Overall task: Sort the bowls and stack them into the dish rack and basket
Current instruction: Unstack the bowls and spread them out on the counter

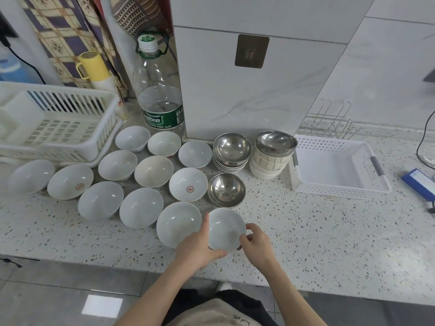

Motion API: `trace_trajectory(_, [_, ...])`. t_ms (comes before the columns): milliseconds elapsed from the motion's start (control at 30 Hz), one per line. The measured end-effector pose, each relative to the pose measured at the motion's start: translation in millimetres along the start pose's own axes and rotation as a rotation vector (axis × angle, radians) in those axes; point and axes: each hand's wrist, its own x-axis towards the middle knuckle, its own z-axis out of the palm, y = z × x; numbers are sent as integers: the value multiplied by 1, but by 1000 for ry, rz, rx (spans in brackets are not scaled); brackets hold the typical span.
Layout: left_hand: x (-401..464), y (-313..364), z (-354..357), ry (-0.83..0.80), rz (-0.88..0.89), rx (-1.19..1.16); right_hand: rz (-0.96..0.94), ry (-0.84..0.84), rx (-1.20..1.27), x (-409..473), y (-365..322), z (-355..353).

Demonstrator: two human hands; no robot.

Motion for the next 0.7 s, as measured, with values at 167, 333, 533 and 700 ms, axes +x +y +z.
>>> trace_trajectory(167, [-1, 1, -3, -11, -12, -5, 4, -54, 6, 2, 0, -5])
trace_trajectory(333, [2, 3, -5, -29, -31, 46, 12, -91, 30, 2, 0, -6])
trace_trajectory(533, [14, 11, -12, -21, -103, 61, -30, -204, 4, 5, 2, -15])
trace_trajectory(700, [26, 21, -32, 162, -142, -59, -28, -182, -51, 16, 0, -40])
